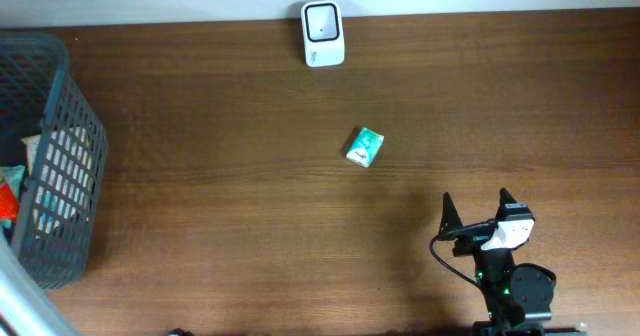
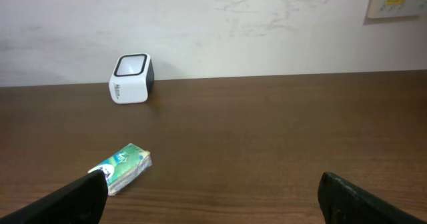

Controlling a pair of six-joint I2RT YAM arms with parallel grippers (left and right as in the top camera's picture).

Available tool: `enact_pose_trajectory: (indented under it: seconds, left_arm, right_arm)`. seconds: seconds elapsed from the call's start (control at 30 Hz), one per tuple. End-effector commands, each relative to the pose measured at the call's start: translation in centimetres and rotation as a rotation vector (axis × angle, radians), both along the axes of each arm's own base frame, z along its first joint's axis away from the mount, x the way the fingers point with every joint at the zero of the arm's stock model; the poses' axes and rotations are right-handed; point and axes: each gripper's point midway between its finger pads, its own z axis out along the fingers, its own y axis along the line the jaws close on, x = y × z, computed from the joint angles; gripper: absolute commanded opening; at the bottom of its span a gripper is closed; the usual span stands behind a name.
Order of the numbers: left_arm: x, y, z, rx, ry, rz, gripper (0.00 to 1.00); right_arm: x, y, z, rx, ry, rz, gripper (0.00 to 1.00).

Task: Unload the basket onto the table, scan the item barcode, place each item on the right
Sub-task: 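Lay the spaghetti package beside the teal packet with the left gripper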

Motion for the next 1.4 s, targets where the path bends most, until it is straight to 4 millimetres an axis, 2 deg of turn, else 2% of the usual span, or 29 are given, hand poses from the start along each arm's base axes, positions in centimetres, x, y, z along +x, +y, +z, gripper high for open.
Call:
enact_pose_trajectory:
  seconds: [0.0,0.07,0.13,0.17,0.23,0.27,0.33,0.4,0.53,0.57,0.63,0.77,0.9,1.07,1.1,1.13,1.17,1.23,1.3,1.33,1.37]
  left_arm:
    - [0.0,-7.5,5.8,0.074,-0.123,-0.138,0.0]
    - [0.6,-11.4,6.7,0.115,-0.129,-0.173,0.0]
    - [1.6,-14.9,6.0,0.122,-0.099,-0.231,0.0]
    - [2.6,-17.8,4.5,0.112,-0.05,-0.299,0.0]
    - [3.6,-20.0,3.0,0.093,-0.003,-0.358,0.0]
    - [4.4,-21.4,1.3,0.043,0.039,-0.383,0.0]
    - [5.3,-23.0,-1.3,-0.045,0.104,-0.389,0.0]
    - [7.1,-26.4,-6.9,-0.192,0.247,-0.412,0.0]
    - [9.3,-31.6,-14.8,-0.316,0.438,-0.407,0.0]
    - [9.7,-34.1,-17.7,-0.33,0.509,-0.424,0.0]
    - [9.7,-38.0,-22.7,-0.369,0.623,-0.415,0.0]
    - [8.5,-42.5,-30.3,-0.385,0.79,-0.386,0.0]
    - [6.8,-46.3,-34.9,-0.33,0.892,-0.439,0.0]
    - [6.3,-48.5,-36.9,-0.34,0.899,-0.436,0.0]
    - [6.3,-49.1,-36.9,-0.34,0.888,-0.451,0.05]
    - [6.5,-49.7,-36.7,-0.345,0.87,-0.468,0.28]
    - [6.8,-50.6,-36.5,-0.351,0.847,-0.492,0.56]
    - [7.5,-51.4,-35.5,-0.357,0.817,-0.515,0.97]
    - [9.5,-51.3,-32.2,-0.348,0.77,-0.543,0.99]
    - [11.7,-50.1,-27.3,-0.334,0.711,-0.562,0.99]
    - [13.1,-48.4,-23.7,-0.324,0.661,-0.548,0.99]
  right_arm:
    - [0.0,-0.3,-0.3,-0.001,0.005,-0.016,0.99]
    - [0.0,-0.3,-0.3,-0.001,0.005,-0.016,0.99]
    - [0.0,-0.3,-0.3,-0.001,0.005,-0.016,0.99]
    - [0.0,-0.3,-0.3,-0.001,0.005,-0.015,0.99]
    - [0.0,-0.3,-0.3,-0.001,0.005,-0.016,0.99]
    - [0.0,-0.3,-0.3,-0.001,0.005,-0.016,0.99]
    - [0.0,-0.3,-0.3,-0.001,0.005,-0.016,0.99]
    - [0.0,-0.3,-0.3,-0.001,0.005,-0.016,0.99]
    - [0.0,-0.3,-0.3,-0.001,0.005,-0.016,0.99]
    - [0.0,-0.3,-0.3,-0.001,0.005,-0.016,0.99]
    - [0.0,-0.3,-0.3,-0.001,0.005,-0.015,0.99]
    - [0.0,-0.3,-0.3,-0.001,0.005,-0.016,0.99]
    - [0.0,-0.3,-0.3,-0.001,0.005,-0.015,0.99]
    - [0.0,-0.3,-0.3,-0.001,0.005,-0.016,0.99]
    - [0.0,-0.3,-0.3,-0.001,0.005,-0.016,0.99]
    - [0.0,-0.3,-0.3,-0.001,0.005,-0.016,0.99]
    - [0.0,-0.3,-0.3,-0.001,0.005,-0.016,0.99]
    - [0.0,-0.3,-0.3,-0.001,0.005,-0.016,0.99]
    - [0.0,-0.3,-0.3,-0.001,0.005,-0.015,0.99]
    - [0.0,-0.3,-0.3,-0.001,0.005,-0.016,0.99]
    - [0.0,-0.3,-0.3,-0.001,0.005,-0.016,0.99]
